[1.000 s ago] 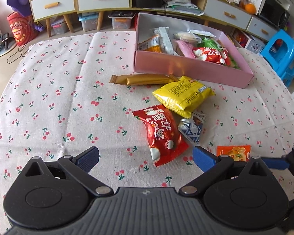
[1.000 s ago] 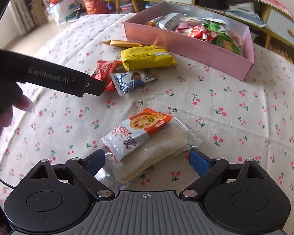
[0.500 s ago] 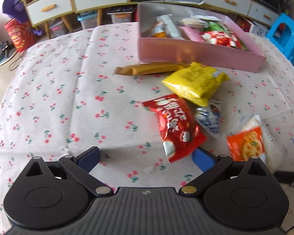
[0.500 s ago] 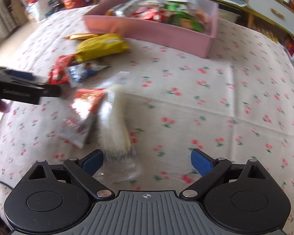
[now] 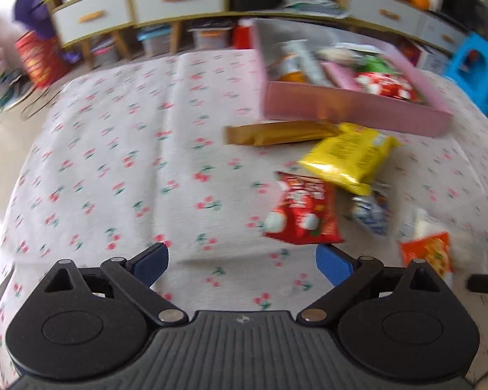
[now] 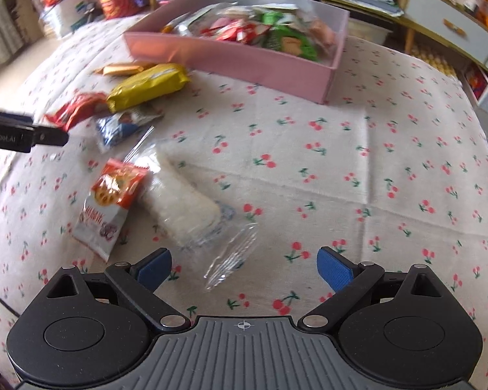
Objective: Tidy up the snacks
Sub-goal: 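Grasp the red candy wrapper with the left gripper while the right gripper grasps the clear rice-cake packet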
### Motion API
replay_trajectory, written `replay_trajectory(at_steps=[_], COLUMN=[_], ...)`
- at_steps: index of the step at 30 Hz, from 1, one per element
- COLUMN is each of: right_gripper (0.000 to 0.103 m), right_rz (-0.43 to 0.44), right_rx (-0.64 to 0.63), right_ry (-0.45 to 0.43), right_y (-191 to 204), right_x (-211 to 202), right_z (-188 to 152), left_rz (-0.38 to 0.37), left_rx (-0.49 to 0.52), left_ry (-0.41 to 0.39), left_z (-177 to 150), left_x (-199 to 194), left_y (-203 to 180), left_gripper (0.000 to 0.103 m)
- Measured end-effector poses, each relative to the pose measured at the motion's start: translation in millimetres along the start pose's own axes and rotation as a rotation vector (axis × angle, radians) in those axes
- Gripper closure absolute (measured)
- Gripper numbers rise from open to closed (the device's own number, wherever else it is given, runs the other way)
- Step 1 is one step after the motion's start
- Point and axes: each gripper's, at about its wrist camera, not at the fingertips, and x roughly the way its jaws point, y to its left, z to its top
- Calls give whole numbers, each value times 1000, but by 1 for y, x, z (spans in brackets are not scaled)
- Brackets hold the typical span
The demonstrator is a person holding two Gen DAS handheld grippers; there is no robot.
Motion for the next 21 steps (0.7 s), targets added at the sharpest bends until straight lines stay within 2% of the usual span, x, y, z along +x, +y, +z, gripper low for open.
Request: replay_trajectory(at_steps=[5,8,10,13,15,17,18,21], right_gripper=[6,8,8,11,16,21,25,29], right_rz=[-3,-3,-6,-16,-15,-8,-4,4], right_rx=[-58,-70,-77,-83,-84,-82,-79,-81], right_ry=[-26,-46,-60,-84,-94,-102,-105,-110], right_y=[14,18,19,21,21,21,21,22], right_x=[2,3,4,4,4,4,4,4], right_z=[1,3,5,7,9,10,11,13], left_rz=[-66,-55,-36,-29,-37,-43,-46,-51], left_rx=[79,91,81,54,40,30,27,12], left_ry=[-4,-15,-17,-25,-34,-44,-46,-44], left_z=[1,1,4,7,9,10,11,12], left_x=[3,5,10,14,14,12,12,12], left_y=[-18,-25,-25,-22,-20,-20,-21,-21], left_gripper=[6,9,18,26,30,38,45,54])
